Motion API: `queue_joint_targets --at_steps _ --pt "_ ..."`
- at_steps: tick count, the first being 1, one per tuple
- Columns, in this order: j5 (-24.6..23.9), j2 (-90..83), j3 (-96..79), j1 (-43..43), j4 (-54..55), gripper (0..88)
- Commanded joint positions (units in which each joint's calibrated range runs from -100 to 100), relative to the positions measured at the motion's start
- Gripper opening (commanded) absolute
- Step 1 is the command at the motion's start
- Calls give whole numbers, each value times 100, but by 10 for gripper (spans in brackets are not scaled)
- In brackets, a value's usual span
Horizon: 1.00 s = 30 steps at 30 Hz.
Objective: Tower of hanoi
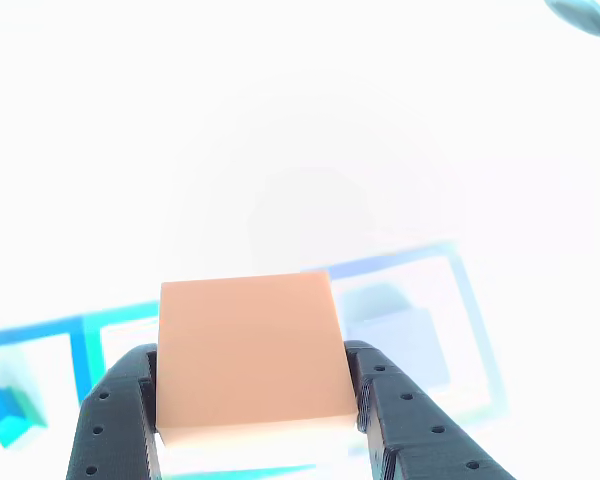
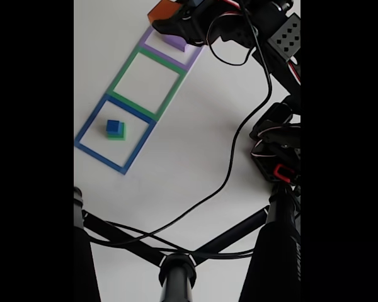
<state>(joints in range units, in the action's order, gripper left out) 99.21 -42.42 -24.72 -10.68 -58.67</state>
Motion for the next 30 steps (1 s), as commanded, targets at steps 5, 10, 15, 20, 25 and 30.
queue_joint_targets --at_steps 5,10,15,20,25,30 --pt "79 -186 2454 646 -2457 108" --pt "79 -235 2408 848 -2668 104" --pt "79 -413 1717 905 -2182 105" --pt "79 -800 335 925 -1194 109" --pt "79 -1317 -1665 972 393 110" --pt "79 -1470 -3674 1001 2466 107"
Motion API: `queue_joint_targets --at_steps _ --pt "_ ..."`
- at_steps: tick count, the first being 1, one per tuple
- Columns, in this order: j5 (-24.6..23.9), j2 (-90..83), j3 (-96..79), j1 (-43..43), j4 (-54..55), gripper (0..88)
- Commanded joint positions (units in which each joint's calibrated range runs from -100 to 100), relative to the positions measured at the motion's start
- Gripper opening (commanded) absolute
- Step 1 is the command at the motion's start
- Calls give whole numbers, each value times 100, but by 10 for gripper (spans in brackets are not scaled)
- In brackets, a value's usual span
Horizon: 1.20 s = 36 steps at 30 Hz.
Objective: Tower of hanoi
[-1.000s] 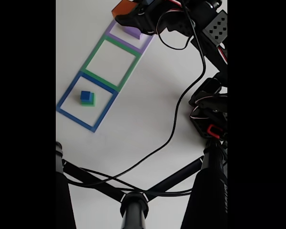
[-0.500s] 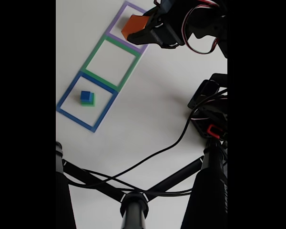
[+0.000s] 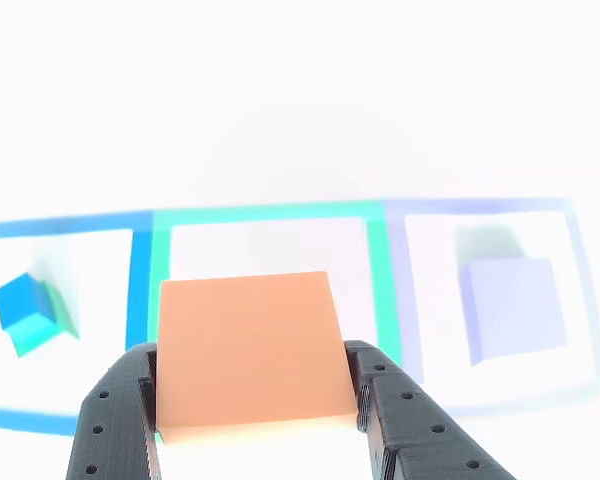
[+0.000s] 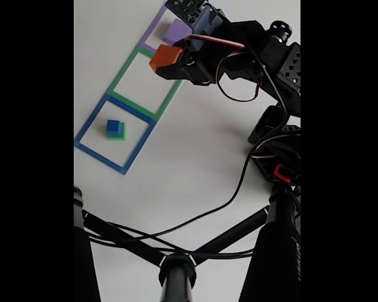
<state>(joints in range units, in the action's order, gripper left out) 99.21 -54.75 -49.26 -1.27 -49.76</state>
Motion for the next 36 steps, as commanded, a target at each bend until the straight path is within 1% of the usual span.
queue_joint_targets --at_steps 1,5,10,22,29,36 --pt "79 -189 -1592 60 2077 107" --pt "79 328 -2665 50 3883 104" --pt "79 1466 -3329 41 5859 105" --pt "79 4502 -3547 184 9462 101" --pt "79 6165 -3092 146 10935 103" --pt "79 7142 -2510 69 11413 103"
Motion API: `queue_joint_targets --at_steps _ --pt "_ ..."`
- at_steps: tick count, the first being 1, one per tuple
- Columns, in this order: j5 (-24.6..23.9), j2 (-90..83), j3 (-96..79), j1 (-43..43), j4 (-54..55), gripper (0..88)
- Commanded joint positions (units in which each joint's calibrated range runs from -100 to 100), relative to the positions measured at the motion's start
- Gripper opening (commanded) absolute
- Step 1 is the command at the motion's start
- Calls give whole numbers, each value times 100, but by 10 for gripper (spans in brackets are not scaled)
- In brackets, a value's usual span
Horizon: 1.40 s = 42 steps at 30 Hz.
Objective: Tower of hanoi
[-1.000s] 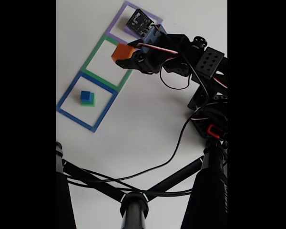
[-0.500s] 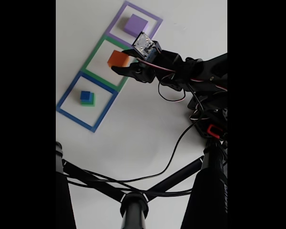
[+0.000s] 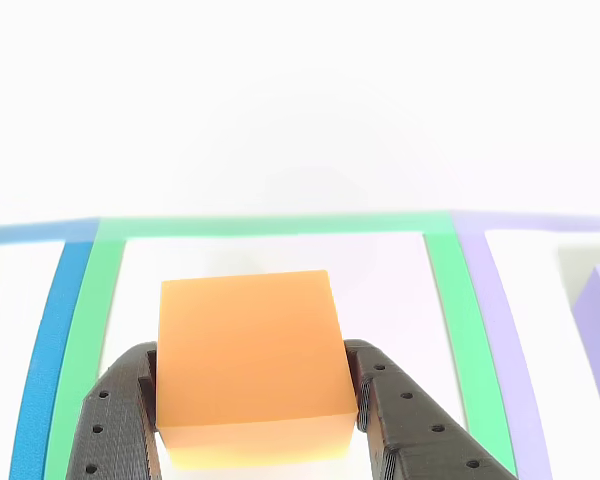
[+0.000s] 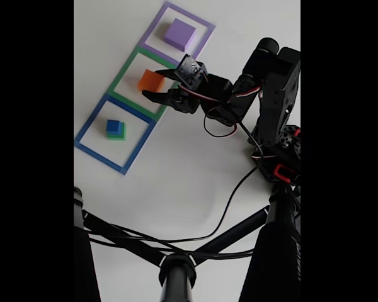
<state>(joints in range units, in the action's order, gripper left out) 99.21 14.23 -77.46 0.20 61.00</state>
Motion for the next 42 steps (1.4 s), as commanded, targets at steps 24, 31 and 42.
queue_joint_targets --at_steps 24,31,42 --pt "79 1141 528 -212 1026 282" --pt "79 624 419 -241 880 370" --pt "79 -3631 119 -107 -3136 285"
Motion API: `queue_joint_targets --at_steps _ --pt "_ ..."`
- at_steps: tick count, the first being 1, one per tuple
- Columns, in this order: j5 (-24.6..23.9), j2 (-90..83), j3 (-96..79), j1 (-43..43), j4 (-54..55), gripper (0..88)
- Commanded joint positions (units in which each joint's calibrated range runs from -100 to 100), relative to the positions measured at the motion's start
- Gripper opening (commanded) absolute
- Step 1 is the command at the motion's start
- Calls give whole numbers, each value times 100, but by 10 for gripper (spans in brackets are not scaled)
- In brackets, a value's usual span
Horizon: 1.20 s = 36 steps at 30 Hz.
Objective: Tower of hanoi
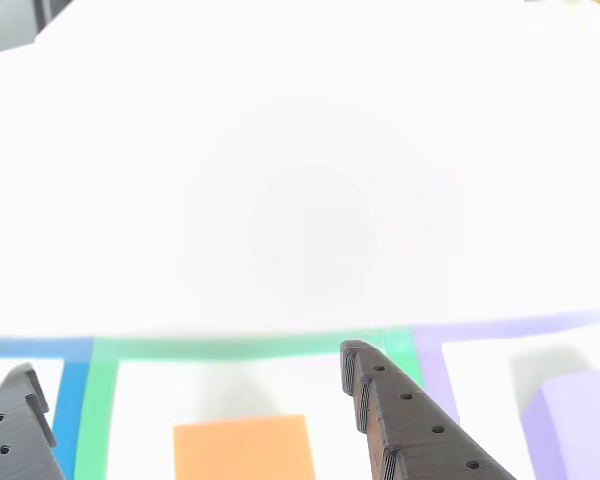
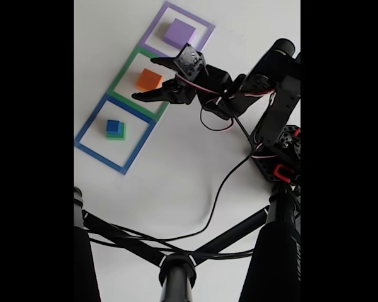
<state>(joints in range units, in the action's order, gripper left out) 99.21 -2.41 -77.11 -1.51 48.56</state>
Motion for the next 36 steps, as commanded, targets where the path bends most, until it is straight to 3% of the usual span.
queue_joint_targets --at_steps 1,6,11,14,20,27,36 --pt "79 -2452 193 56 -2605 255" --pt "79 -4059 1011 113 -5511 92" --pt "79 -4761 2366 276 -8273 13" --pt "79 -4866 3457 401 -9941 1" --pt "79 -4891 5266 832 -12135 0" --pt "79 -4891 6647 1427 -13625 0" --pt "79 -4907 6857 1772 -14022 1"
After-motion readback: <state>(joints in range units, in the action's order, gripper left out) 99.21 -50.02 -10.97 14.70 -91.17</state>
